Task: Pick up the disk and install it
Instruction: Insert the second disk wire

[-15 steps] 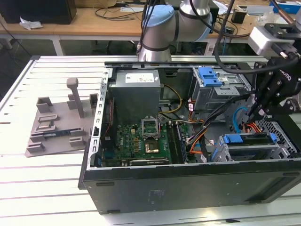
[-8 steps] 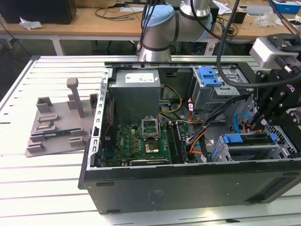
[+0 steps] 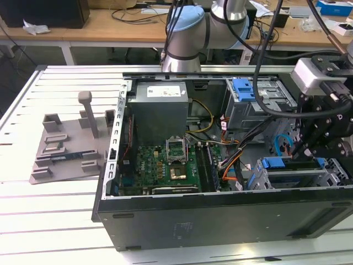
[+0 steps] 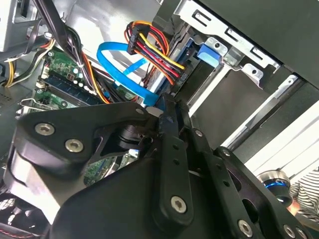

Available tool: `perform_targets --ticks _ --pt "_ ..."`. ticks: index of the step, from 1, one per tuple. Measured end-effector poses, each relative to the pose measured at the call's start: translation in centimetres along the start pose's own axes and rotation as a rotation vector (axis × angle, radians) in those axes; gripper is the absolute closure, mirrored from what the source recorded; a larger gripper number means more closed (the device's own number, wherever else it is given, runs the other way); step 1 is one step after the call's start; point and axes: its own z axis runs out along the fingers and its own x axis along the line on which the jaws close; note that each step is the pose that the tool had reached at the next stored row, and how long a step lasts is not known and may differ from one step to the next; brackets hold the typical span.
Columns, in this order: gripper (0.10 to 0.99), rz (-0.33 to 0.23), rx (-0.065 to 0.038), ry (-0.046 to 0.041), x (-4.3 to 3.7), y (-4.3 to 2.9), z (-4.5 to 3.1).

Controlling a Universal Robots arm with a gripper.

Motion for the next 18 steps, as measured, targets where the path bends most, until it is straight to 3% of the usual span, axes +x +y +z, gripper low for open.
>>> perform_targets --ticks 18 --pt "0.925 0.0 0.0 -0.0001 0.09 0.32 0.58"
